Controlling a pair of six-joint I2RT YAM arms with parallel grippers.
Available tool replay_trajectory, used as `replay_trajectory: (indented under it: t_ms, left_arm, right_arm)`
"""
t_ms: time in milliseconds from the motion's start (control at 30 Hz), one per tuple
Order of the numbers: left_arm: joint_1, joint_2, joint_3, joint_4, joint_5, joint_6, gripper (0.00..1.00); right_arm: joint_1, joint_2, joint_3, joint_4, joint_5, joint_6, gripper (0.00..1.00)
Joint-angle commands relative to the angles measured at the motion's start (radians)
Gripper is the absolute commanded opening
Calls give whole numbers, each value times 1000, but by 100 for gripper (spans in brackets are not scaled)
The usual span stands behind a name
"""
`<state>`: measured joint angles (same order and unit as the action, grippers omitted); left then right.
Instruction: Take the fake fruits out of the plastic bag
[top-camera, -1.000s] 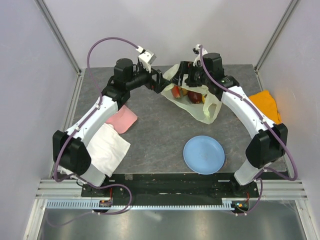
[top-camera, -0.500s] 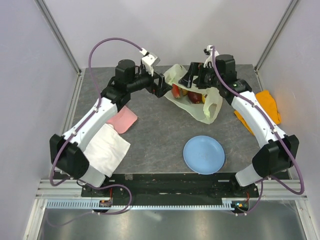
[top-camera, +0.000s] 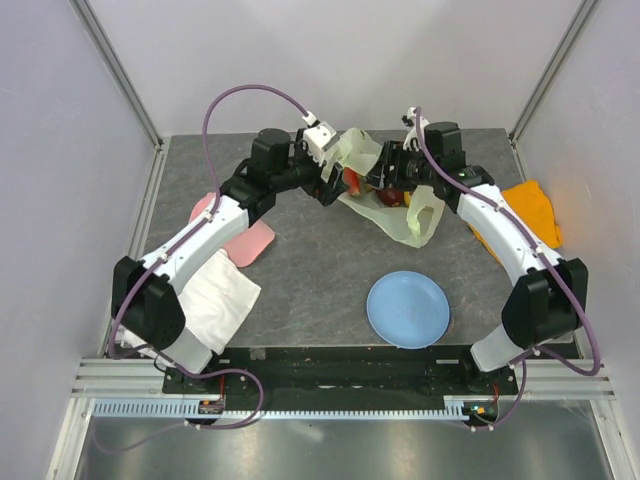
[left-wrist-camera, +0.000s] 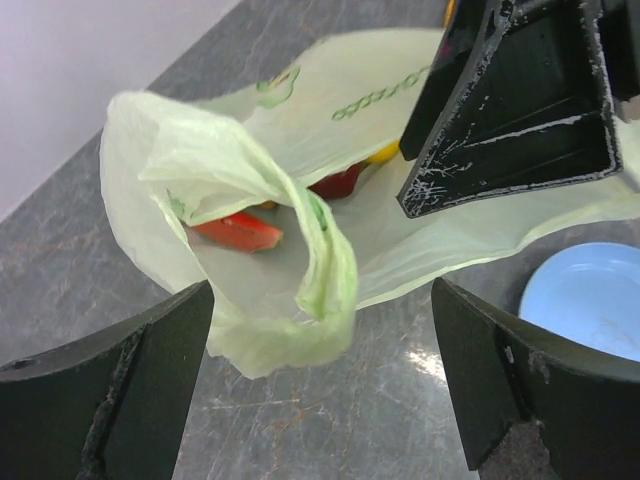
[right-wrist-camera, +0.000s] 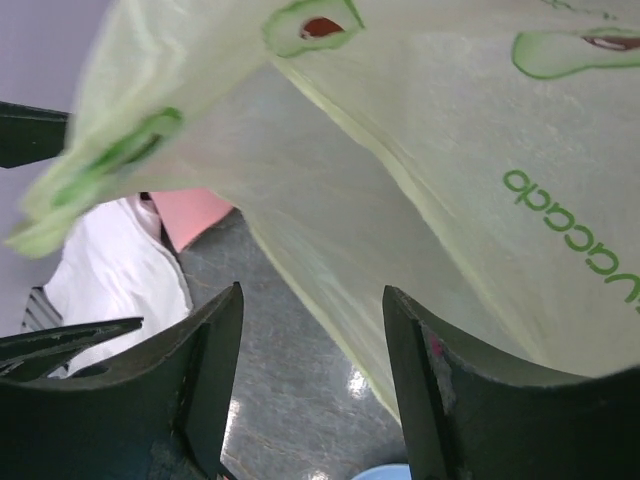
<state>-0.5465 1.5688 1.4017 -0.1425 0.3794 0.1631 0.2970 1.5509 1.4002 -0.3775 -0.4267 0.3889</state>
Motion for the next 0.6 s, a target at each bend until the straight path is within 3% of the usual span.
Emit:
replay_trajectory:
  t_ms: [0, 33, 67, 100, 133, 267, 400, 567]
  left_arm:
    - [-10, 56, 77, -9, -128, 70, 86]
    - [-10, 63, 83, -12, -132, 73, 77]
    - [-9, 69, 89, -17, -142, 76, 52]
    - [-9, 74, 97, -17, -145, 76, 36]
    - [-9, 71, 97, -17, -160, 72, 4]
    - [-6, 25, 80, -42, -122, 41, 2]
    - [-6, -78, 10, -104, -74, -2, 2]
    - [10, -274, -125, -170, -51, -37, 2]
  right_arm:
    - [1, 61, -6, 12, 57, -11, 63]
    - [1, 73, -6, 12, 62, -22, 61]
    - [-1, 84, -7, 14, 77, -34, 57]
    - [1, 107, -7, 12, 85, -65, 56]
    - [1, 119, -6, 8, 97, -83, 54]
    - [-1, 170, 2, 0, 285, -185, 47]
    - [-6, 195, 23, 17, 463, -257, 47]
    - [-9, 184, 28, 12, 493, -329, 49]
